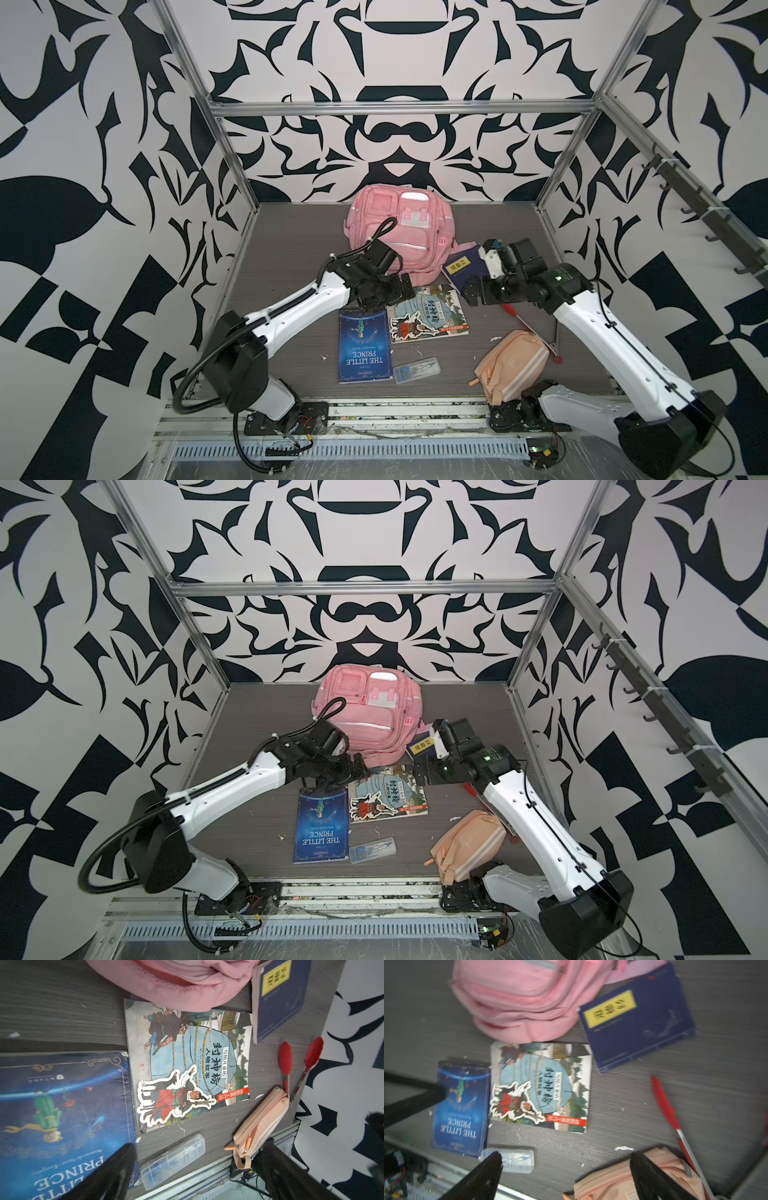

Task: Pack books, pencil case, and school supplies into a backpack
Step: Unzip the student bag at the top-center of the table.

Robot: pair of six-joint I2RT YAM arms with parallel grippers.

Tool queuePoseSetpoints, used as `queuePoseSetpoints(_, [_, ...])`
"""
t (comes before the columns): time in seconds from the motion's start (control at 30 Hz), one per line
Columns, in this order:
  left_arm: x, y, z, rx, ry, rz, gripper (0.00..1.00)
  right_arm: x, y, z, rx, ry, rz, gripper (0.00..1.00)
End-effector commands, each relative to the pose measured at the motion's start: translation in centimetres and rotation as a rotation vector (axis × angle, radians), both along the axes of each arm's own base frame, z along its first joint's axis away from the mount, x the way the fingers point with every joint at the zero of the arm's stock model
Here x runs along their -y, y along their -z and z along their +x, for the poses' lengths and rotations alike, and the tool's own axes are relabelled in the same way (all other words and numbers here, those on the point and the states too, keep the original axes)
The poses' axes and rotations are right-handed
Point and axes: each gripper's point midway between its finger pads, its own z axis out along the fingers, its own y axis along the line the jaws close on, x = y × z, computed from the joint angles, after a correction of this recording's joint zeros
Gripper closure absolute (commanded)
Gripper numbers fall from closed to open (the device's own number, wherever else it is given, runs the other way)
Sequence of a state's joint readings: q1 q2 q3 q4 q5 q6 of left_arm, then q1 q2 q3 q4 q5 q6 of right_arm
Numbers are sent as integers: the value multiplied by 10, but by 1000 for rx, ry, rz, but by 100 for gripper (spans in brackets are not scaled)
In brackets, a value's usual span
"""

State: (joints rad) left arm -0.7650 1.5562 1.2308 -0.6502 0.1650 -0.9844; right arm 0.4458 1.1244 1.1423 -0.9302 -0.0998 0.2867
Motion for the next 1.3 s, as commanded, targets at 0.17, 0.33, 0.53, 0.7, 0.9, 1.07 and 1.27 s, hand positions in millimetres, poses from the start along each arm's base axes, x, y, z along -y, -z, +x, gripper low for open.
queuePoseSetpoints(0.17, [5,11,57,-108,-136,64,1,-52,-28,-10,179,-224,91,0])
queuePoseSetpoints(0.33, [-13,24,96,-130,-195,68,1,-60,-39,8,230,-192,47,0])
queuePoseSetpoints(0.53, [-33,44,118,-183,-215,40,2,-56,-39,37,252,-25,37,0])
queuePoseSetpoints(0.7, [-46,64,129,-211,-237,26,8,-56,-44,53,272,51,40,0])
queuePoseSetpoints(0.9, [-45,87,137,-248,-295,49,14,-73,-59,73,339,-86,-20,0])
queuePoseSetpoints(1.07, [-41,95,141,-252,-302,53,29,-75,-72,89,380,-136,-23,0])
queuePoseSetpoints(1.27, [-40,91,140,-249,-298,38,74,-65,-65,88,354,-79,31,0])
